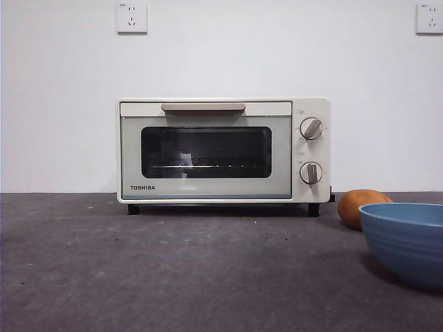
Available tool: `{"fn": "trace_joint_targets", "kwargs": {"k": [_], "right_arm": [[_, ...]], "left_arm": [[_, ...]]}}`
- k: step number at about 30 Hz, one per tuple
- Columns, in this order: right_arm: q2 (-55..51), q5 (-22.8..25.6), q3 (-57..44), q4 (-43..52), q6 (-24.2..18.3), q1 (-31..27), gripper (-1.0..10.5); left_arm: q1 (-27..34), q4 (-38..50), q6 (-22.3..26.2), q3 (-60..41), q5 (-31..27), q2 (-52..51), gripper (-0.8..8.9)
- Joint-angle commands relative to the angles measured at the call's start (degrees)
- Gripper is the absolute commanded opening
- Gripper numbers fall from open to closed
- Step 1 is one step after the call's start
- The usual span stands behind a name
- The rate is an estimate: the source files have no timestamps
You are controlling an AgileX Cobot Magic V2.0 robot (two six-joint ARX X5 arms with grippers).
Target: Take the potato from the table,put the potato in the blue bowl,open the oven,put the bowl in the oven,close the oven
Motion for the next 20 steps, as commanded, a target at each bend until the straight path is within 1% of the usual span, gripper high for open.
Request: {"fn": "trace_joint_targets", "kwargs": {"k": [1,4,8,10,16,20], "right_arm": [[0.4,-1.3,4.2,0.1,0.6,0.0,0.0],[1.6,-1.3,9.4,-3.1,0.6,0.0,0.0],[5.6,-1.3,17.6,-10.0,0.5,0.0,0.0],[8.7,-1.3,22.2,-14.8,0.5,0.0,0.0],[20.3,-1.3,35.3,-31.2,0.3,0.0,-0.1],[28.6,-1.3,42.3,-40.1,0.0,0.0,-0.1]], "left_arm": [[-0.1,0.5,-0.9,3.3,1.6,0.5,-0.05],[-0.1,-0.7,-0.9,7.1,4.2,1.3,-0.06],[-0.1,-6.4,-2.8,13.7,6.4,3.5,-0.06],[-0.1,-10.6,-4.0,17.6,6.9,5.4,-0.05],[-0.1,-25.2,-4.0,29.7,7.4,13.9,-0.06],[-0.1,-34.6,-4.1,37.4,7.2,21.2,-0.06]]}}
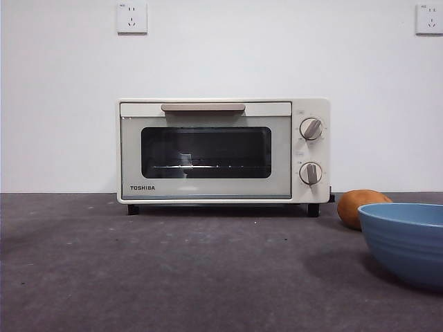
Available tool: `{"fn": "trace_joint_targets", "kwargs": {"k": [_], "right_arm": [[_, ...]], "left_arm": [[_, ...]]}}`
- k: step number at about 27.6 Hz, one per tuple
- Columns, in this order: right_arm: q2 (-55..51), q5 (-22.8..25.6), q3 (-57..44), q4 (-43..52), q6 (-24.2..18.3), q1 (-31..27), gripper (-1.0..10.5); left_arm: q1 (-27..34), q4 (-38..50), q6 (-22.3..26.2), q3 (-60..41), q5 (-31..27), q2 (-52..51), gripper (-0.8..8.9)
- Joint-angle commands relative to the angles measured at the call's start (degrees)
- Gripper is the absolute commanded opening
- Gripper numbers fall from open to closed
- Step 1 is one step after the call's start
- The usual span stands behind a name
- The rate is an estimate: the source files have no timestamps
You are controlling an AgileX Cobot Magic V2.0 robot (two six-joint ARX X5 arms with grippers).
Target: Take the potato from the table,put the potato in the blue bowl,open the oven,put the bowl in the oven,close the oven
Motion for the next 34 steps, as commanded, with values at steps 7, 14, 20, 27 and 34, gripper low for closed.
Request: {"fn": "trace_joint_targets", "kwargs": {"k": [7,14,20,27,34], "right_arm": [[16.7,-7.0,9.4,-11.1,-2.7,0.0,0.0],[28.9,-12.0,12.0,-16.8,-6.7,0.0,0.0],[36.9,-12.0,12.3,-18.5,-10.7,0.0,0.0],[49.4,-11.6,12.4,-6.4,-10.1,0.0,1.9],[61.0,-6.1,12.4,4.3,-10.5,1.2,8.5]], "left_arm": [[-0.2,-15.0,0.1,12.6,4.0,16.1,-0.06],[-0.2,-14.5,2.2,13.1,12.7,24.5,-0.06],[-1.5,-13.8,3.7,13.1,14.0,30.0,-0.06],[-5.8,-13.5,4.6,13.1,14.0,35.3,-0.06],[-7.2,-13.5,4.5,13.1,13.9,36.0,-0.06]]}}
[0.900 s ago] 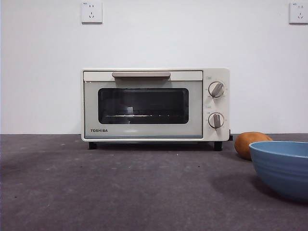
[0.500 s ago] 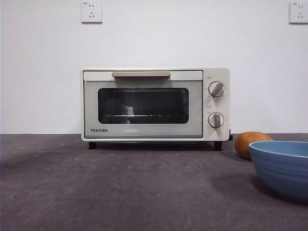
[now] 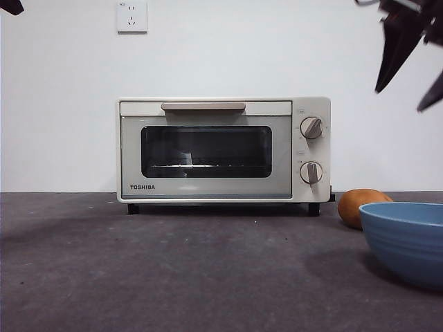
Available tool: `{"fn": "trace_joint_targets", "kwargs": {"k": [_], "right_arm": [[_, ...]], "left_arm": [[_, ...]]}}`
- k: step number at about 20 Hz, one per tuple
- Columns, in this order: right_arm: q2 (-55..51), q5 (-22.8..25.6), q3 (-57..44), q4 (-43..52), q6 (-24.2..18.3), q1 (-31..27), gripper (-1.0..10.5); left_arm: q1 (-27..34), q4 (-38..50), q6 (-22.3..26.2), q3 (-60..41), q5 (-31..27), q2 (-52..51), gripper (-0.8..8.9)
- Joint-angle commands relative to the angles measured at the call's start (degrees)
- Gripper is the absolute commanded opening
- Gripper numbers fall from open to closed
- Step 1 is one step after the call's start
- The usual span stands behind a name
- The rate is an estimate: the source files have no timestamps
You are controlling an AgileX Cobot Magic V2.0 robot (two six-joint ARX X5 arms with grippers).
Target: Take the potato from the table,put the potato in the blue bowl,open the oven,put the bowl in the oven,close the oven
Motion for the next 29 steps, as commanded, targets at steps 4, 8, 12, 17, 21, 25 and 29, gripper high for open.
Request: {"fn": "trace_joint_targets", "kwargs": {"k": [4,8,12,17,21,25,29], "right_arm": [[9.2,4.5,0.4,4.0,-0.9,3.8,8.6],[15.9,11.4,1.9,4.1,-3.1,6.7,9.5],[20.4,13.9,5.1,4.6,-4.7,7.5,9.5],[24.9,13.8,9.7,4.5,-4.5,7.5,9.5],[27.0,14.3,9.7,4.5,-4.5,8.2,9.5],[28.6,14.3,9.7,4.7,-3.1,8.6,9.4],[29.3,14.5,9.7,4.7,-2.0,8.6,8.6]], "left_arm": [[-0.2,0.2,0.7,-0.1,0.2,0.1,-0.05],[-0.2,0.0,0.7,-0.1,0.2,0.4,-0.06],[-0.2,0.0,0.7,-0.1,0.2,0.9,-0.06],[-0.2,0.0,0.7,-0.1,0.2,0.9,-0.06],[-0.2,0.0,0.7,-0.1,0.2,1.0,-0.06],[-0.2,0.0,0.7,-0.1,0.2,1.3,-0.06],[-0.2,0.0,0.7,-0.1,0.2,1.3,-0.06]]}}
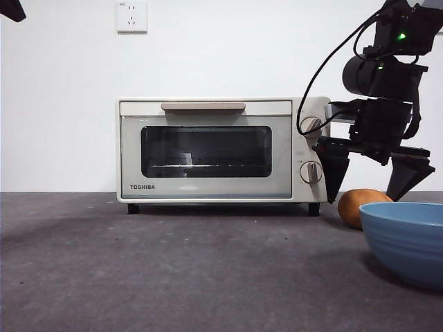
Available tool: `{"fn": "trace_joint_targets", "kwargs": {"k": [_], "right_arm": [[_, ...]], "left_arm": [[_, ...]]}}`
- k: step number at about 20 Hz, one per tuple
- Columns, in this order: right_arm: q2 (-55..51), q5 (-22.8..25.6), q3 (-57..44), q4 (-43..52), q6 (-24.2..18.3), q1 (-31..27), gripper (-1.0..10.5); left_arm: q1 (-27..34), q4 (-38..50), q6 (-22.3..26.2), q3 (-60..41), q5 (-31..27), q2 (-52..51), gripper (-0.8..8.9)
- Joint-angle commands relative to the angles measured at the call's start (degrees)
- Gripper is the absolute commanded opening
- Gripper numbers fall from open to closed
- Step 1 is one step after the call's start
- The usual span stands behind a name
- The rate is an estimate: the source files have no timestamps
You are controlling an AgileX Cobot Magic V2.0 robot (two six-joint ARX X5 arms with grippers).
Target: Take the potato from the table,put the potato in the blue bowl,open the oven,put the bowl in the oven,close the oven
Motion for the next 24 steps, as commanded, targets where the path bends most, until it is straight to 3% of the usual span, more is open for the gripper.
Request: {"fn": "trace_joint_targets", "kwargs": {"k": [1,3,4,8,9,17,24], "right_arm": [[1.2,0.1,0.0,-0.1,1.2,0.1,8.4],[1.3,0.1,0.0,-0.5,1.3,0.1,8.4],[1.3,0.1,0.0,-0.8,1.5,0.1,7.7],[1.4,0.7,0.0,-1.9,2.8,0.1,0.9],[1.4,0.7,0.0,-2.1,2.8,0.1,-0.2],[0.7,0.3,0.4,-3.3,4.3,0.1,-0.1],[-11.5,0.0,1.4,-15.8,5.2,0.1,0.0]], "left_arm": [[-0.2,0.1,0.7,-0.1,0.2,0.2,-0.06],[-0.2,0.1,0.7,-0.1,0.2,0.2,-0.06],[-0.2,0.1,0.7,-0.1,0.2,0.2,-0.06],[-0.2,0.0,0.7,-0.1,0.2,0.3,-0.06],[-0.2,0.0,0.7,-0.1,0.2,0.4,-0.06],[-0.2,0.0,0.7,-0.1,0.2,0.4,-0.06],[-0.2,-0.3,0.7,-0.1,0.2,0.4,-0.06]]}}
